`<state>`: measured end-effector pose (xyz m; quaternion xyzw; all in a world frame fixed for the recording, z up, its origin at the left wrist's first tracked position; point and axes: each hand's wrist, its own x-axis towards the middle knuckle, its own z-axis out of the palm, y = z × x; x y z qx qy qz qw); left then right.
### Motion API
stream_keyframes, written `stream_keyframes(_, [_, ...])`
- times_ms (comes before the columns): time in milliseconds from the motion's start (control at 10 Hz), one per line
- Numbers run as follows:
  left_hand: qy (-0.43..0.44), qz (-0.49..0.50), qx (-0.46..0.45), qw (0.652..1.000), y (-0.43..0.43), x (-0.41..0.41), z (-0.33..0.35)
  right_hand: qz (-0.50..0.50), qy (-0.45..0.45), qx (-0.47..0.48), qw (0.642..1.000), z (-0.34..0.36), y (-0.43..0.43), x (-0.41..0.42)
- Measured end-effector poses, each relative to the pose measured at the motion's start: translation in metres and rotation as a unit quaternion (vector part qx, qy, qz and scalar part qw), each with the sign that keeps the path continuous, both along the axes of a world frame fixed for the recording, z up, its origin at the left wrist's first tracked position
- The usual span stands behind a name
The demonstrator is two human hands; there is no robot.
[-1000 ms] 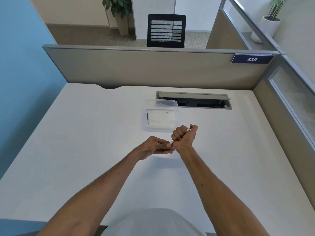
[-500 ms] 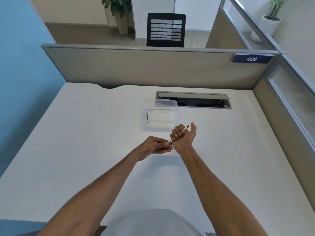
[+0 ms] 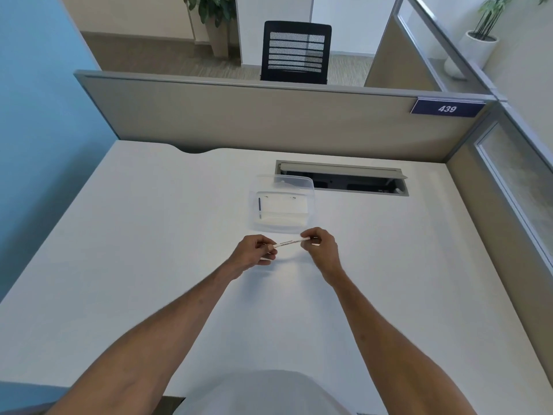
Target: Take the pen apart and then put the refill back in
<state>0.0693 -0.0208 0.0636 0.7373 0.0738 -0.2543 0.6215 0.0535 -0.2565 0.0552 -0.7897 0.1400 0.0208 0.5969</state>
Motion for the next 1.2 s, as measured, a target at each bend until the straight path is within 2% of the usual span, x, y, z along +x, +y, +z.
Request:
stream_keyframes(100, [-0.037,-0.01,0.059,0.998,0.004,0.001,-0.007,0.011,-0.028,-0.062,0.998,-0.008,0.004,0.0])
stream_keyframes(300, [-0.14,-0.054,0.193,0.97,0.014,0.001,-0.022,0.024,-0.022,-0.109,0.994,-0.019,0.008,0.001])
stream_keyframes(500, [-0.236,-0.086,0.308,0.917,0.015,0.003,-0.034,0.064,-0.03,-0.211,0.975,-0.03,0.009,0.002])
stream_keyframes(700, [-0.313,-0.093,0.398,0.857,0.011,0.006,-0.04,0.09,0.008,-0.304,0.948,-0.037,0.018,0.007])
stream_keyframes(1000, [-0.325,-0.094,0.416,0.844,0.016,0.011,-0.053,0.106,-0.001,-0.34,0.934,-0.042,0.022,0.015])
stream_keyframes(1200, [-0.349,-0.085,0.394,0.846,0.017,0.006,-0.059,0.097,-0.031,-0.342,0.934,-0.047,0.017,0.009])
